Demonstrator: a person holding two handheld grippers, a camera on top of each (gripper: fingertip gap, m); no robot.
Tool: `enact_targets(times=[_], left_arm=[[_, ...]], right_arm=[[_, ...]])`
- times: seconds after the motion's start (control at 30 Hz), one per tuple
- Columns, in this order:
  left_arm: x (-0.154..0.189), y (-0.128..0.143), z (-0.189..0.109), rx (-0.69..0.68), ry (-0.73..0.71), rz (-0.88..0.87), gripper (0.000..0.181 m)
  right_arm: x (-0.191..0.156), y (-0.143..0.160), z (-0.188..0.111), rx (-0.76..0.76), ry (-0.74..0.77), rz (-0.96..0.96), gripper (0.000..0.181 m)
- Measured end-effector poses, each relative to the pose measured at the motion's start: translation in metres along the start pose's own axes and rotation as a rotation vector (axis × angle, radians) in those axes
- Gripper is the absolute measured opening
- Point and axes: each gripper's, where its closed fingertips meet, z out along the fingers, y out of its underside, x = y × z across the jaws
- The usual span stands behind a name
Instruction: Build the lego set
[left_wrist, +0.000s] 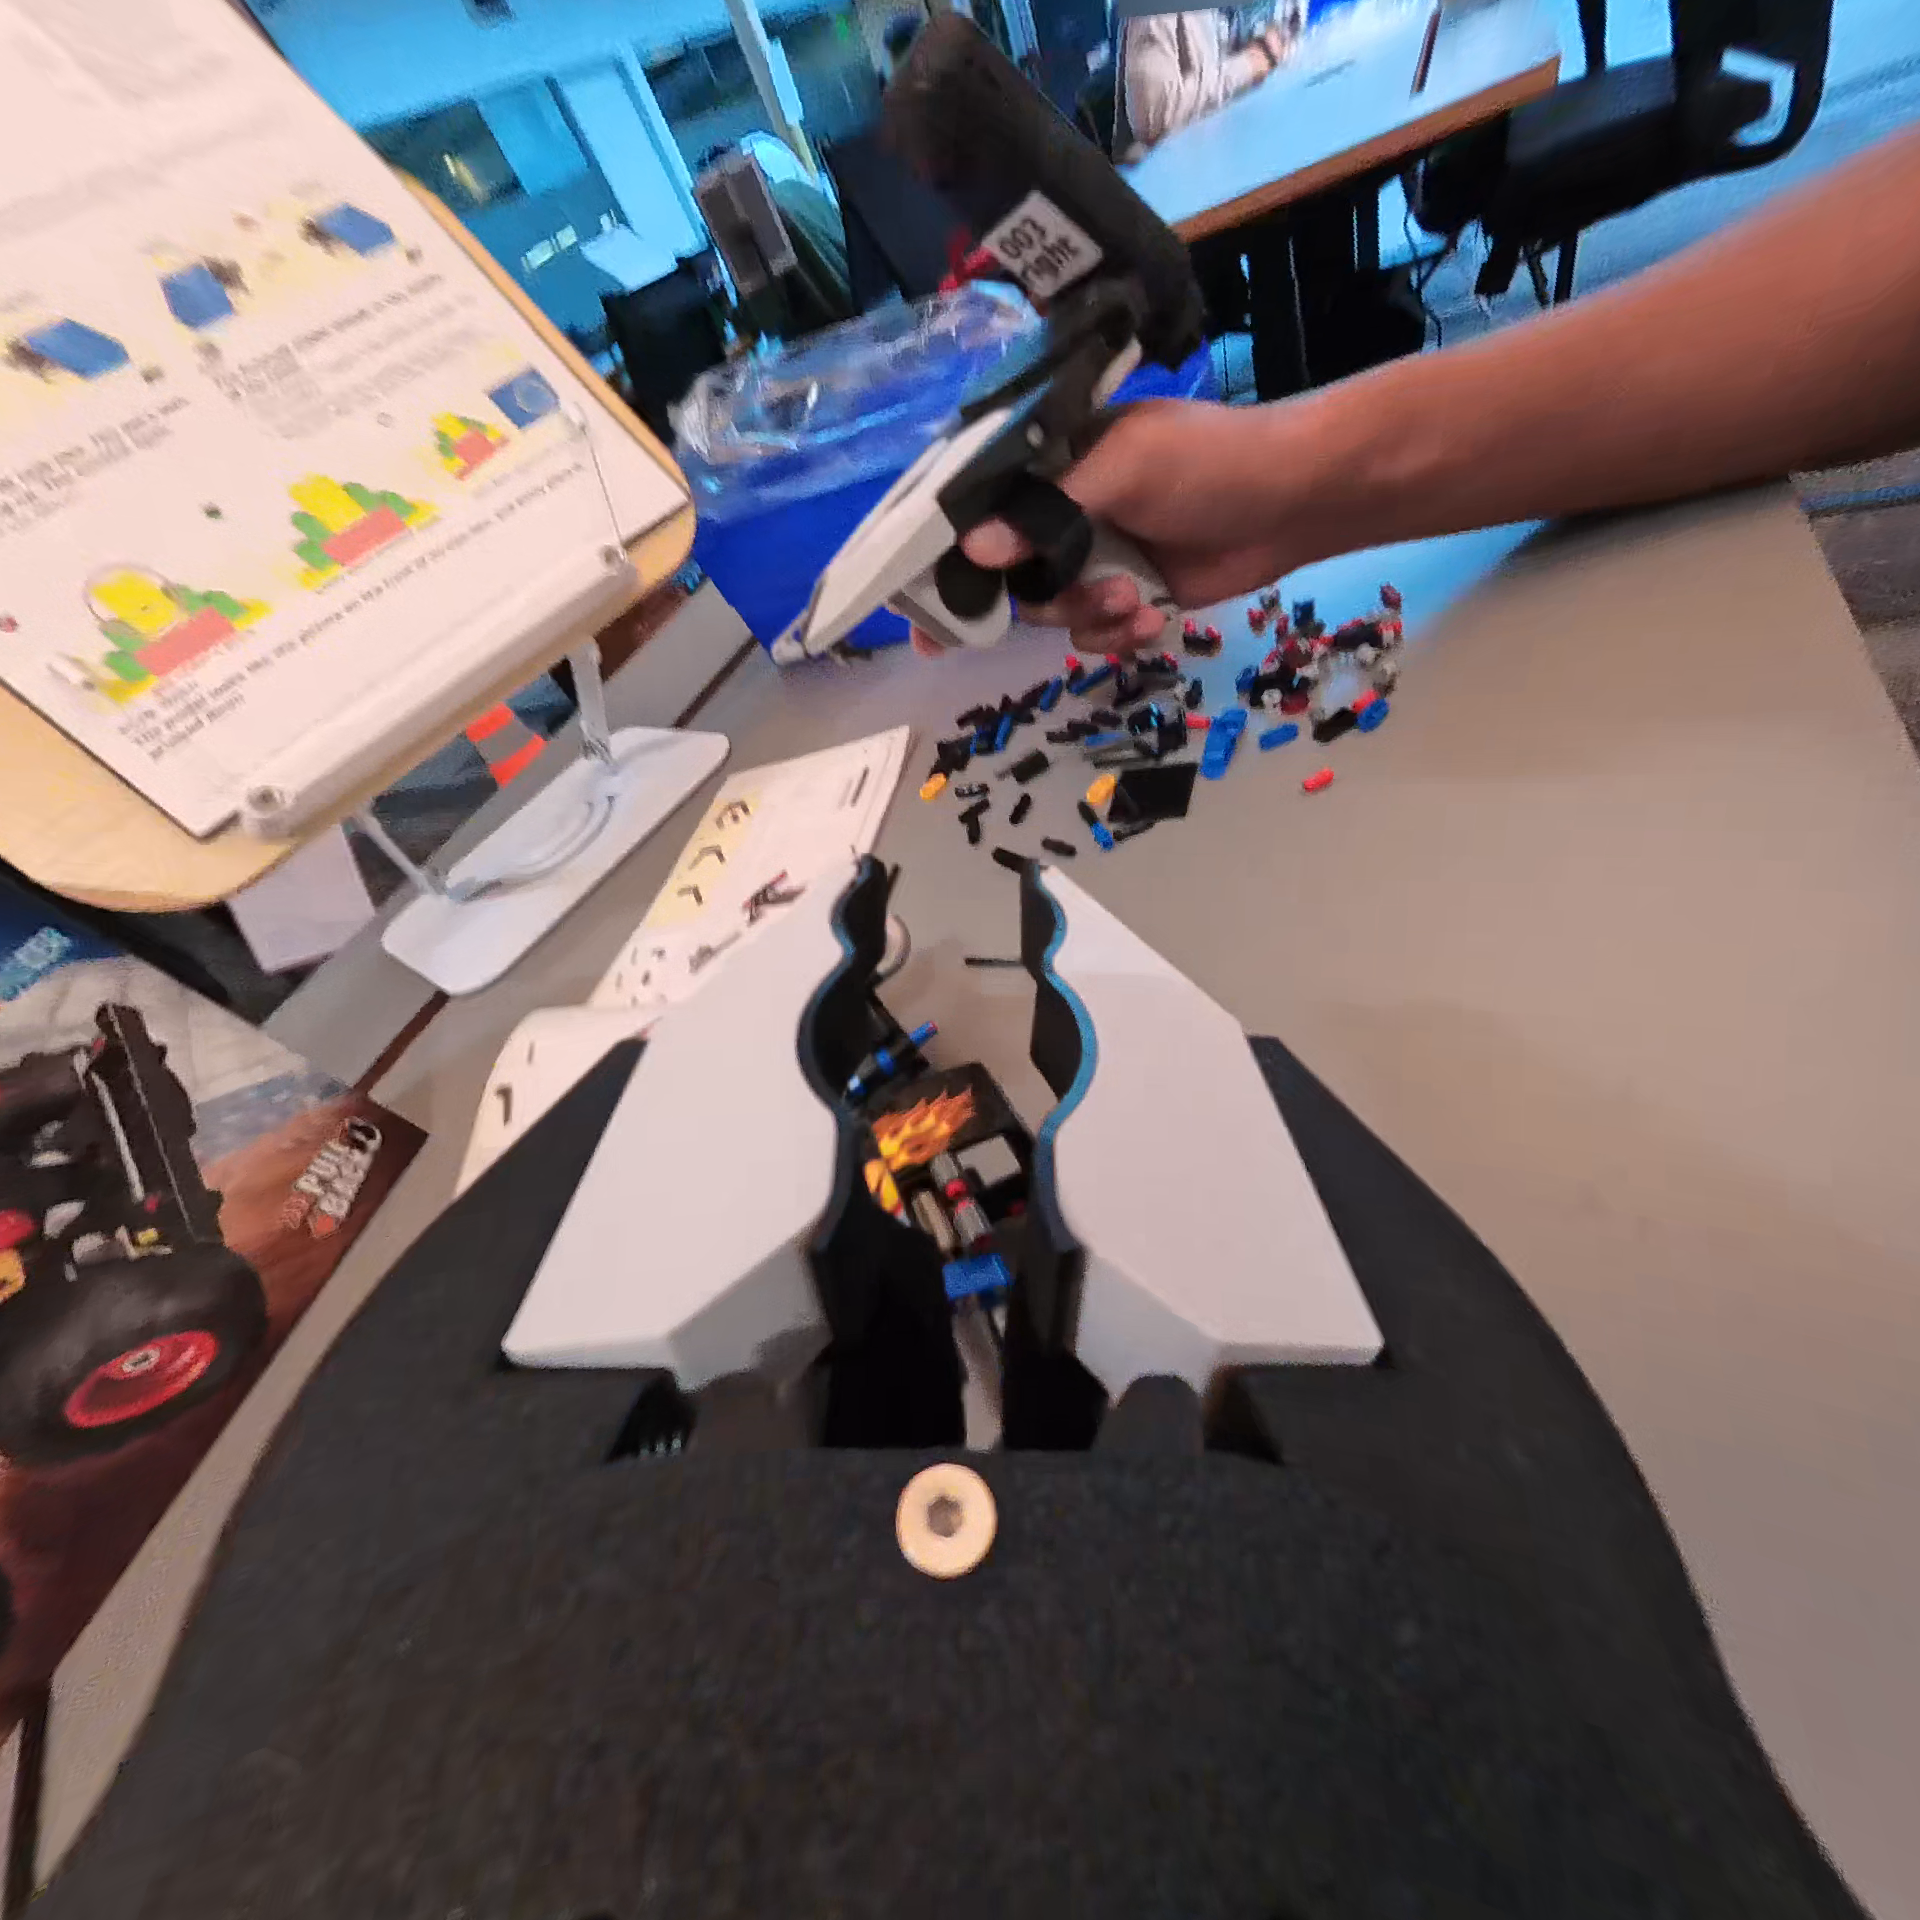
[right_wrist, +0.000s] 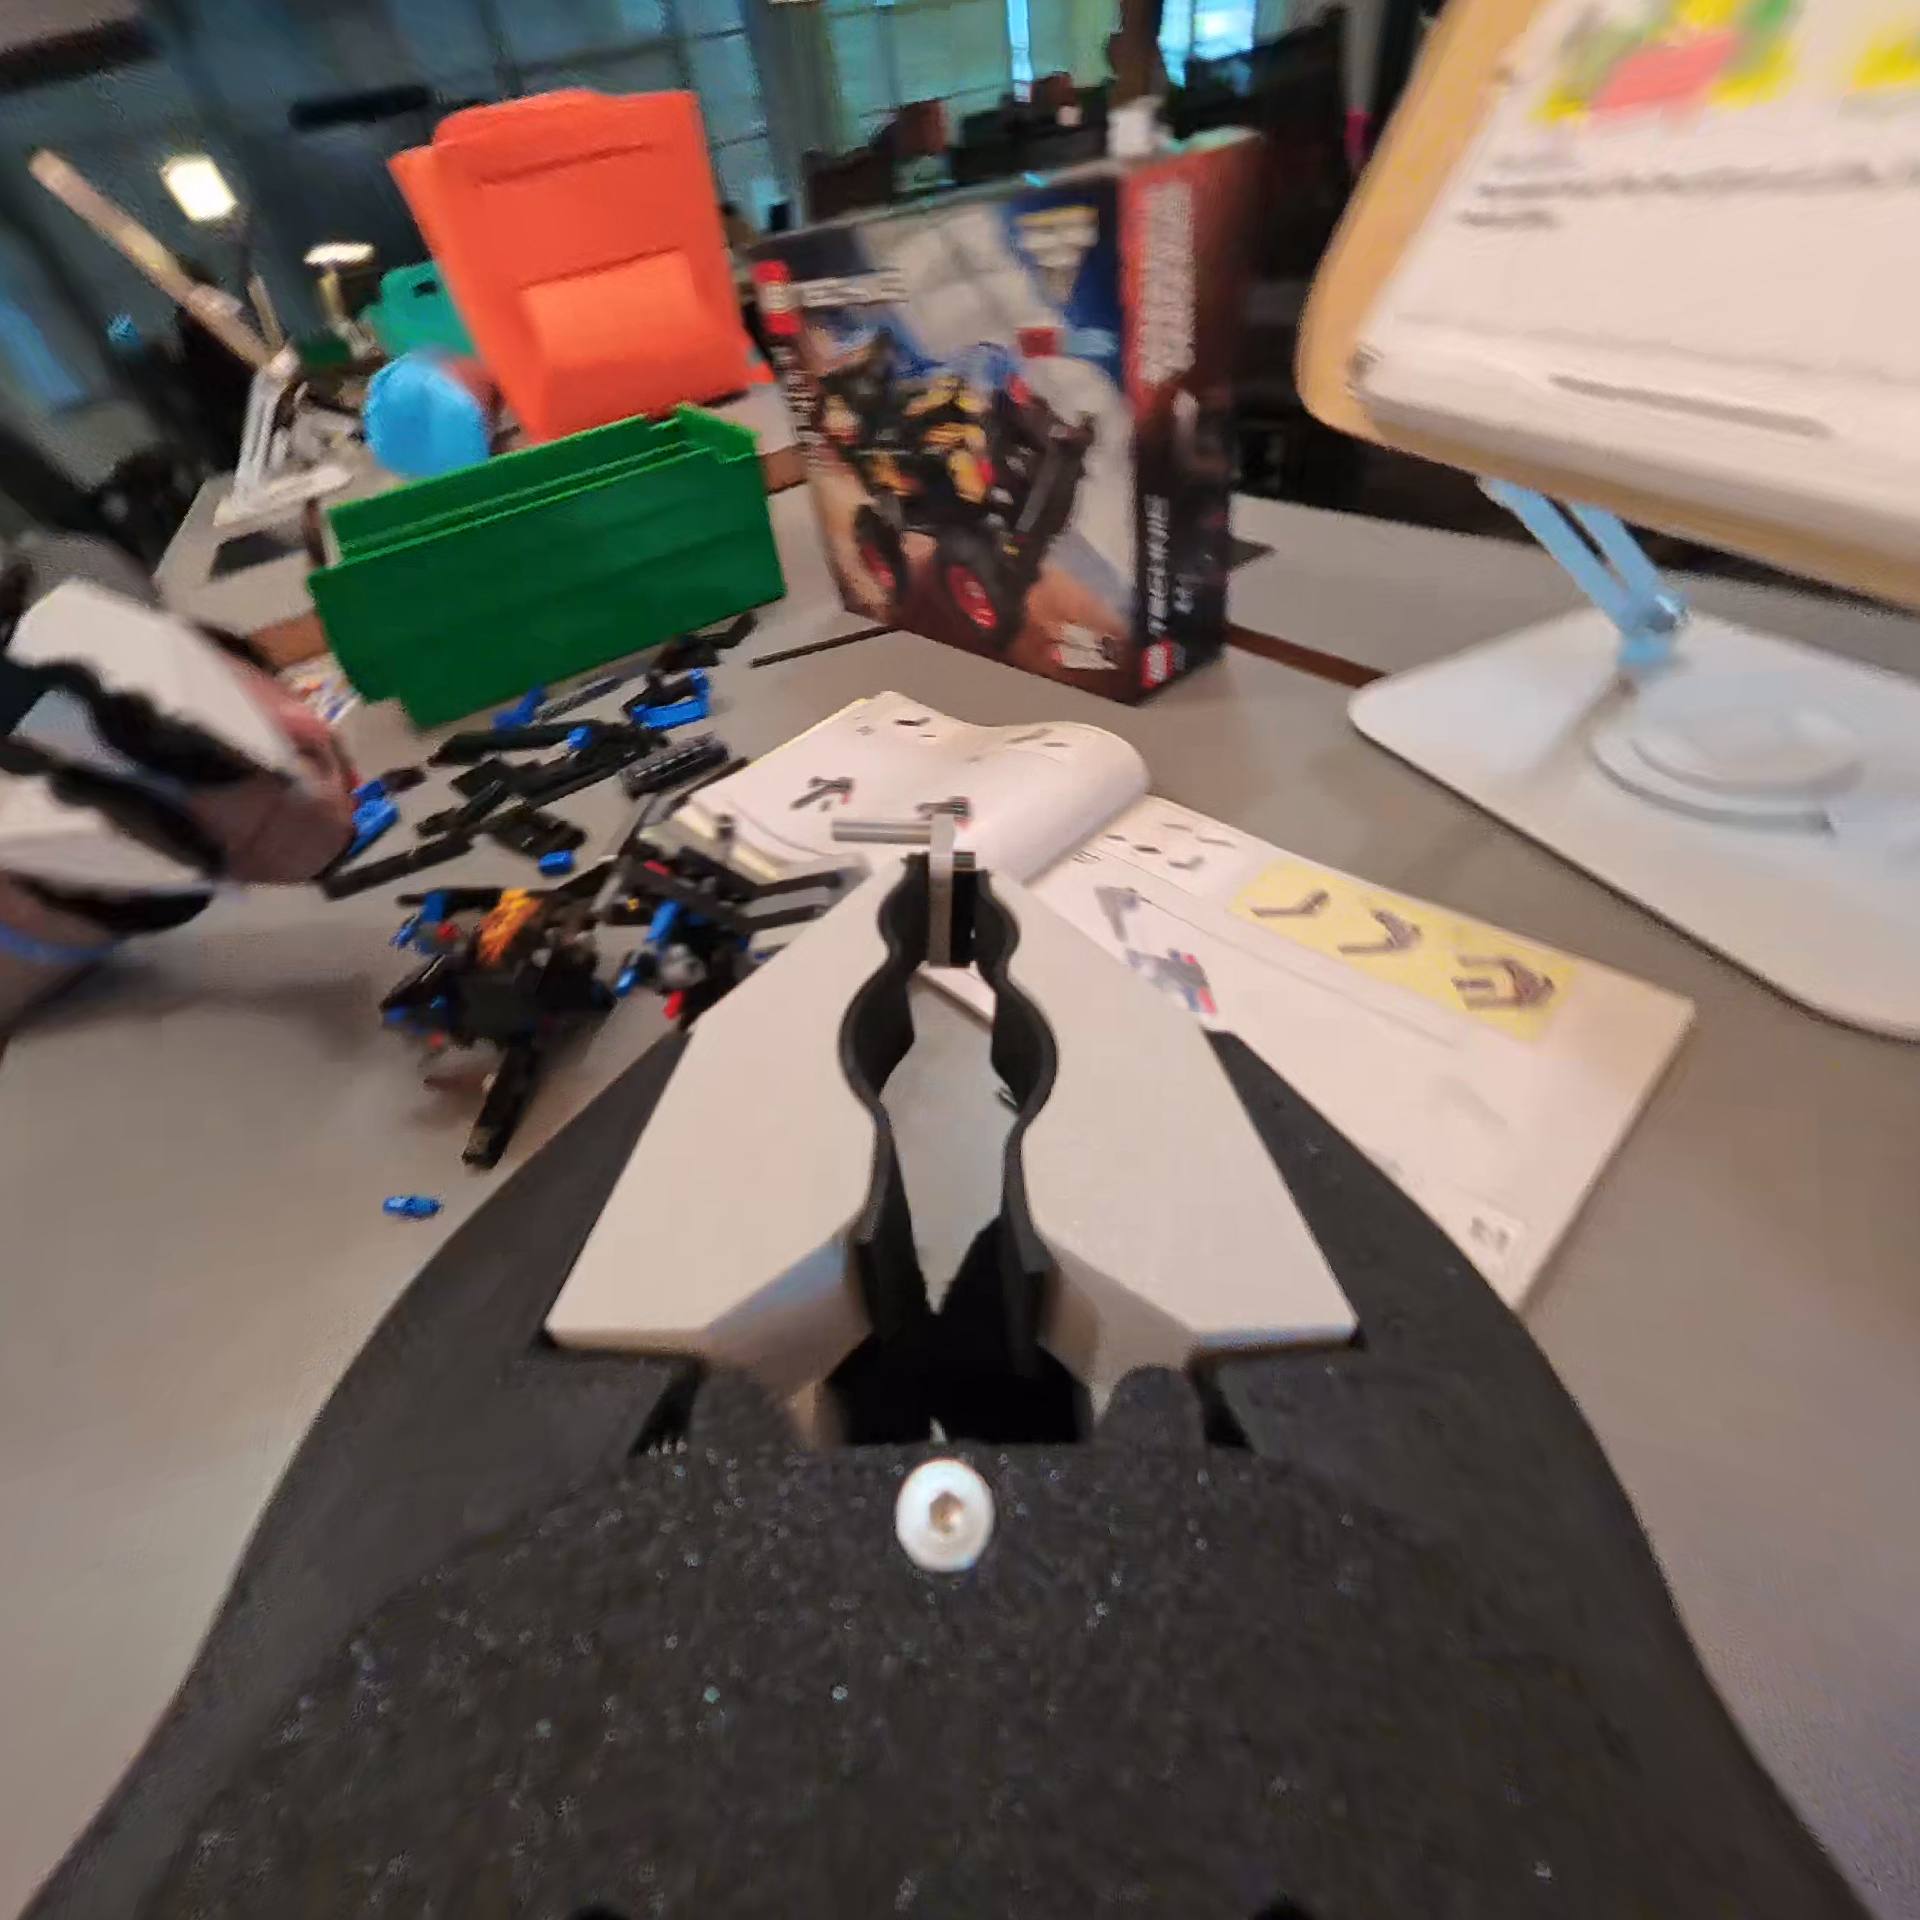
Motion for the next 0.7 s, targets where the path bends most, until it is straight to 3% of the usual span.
enact_targets(times=[0.1, 0.2, 0.3, 0.4, 0.53, 0.7], left_arm=[[0.002, 0.002, -0.013, 0.004, 0.008, -0.018, 0.018], [0.039, 0.007, -0.015, -0.057, 0.174, -0.074, 0.015], [0.056, 0.017, -0.01, -0.144, 0.139, -0.078, 0.02], [0.046, 0.024, -0.003, -0.199, 0.03, -0.189, 0.016], [0.029, 0.03, 0.006, -0.285, -0.05, -0.101, 0.02], [0.019, 0.012, 0.03, -0.241, -0.052, 0.093, 0.025]], right_arm=[[0.016, 0.008, 0.001, -0.019, 0.016, 0.109, 0.007], [0.014, 0.017, 0.006, -0.049, 0.022, 0.074, 0.007], [0.008, 0.024, 0.011, -0.083, 0.027, 0.008, 0.007], [-0.003, 0.021, 0.012, -0.069, -0.021, 0.001, 0.007], [-0.054, 0.022, 0.011, -0.122, -0.296, 0.064, 0.006], [-0.127, 0.028, 0.002, -0.212, -0.61, 0.163, 0.007]])
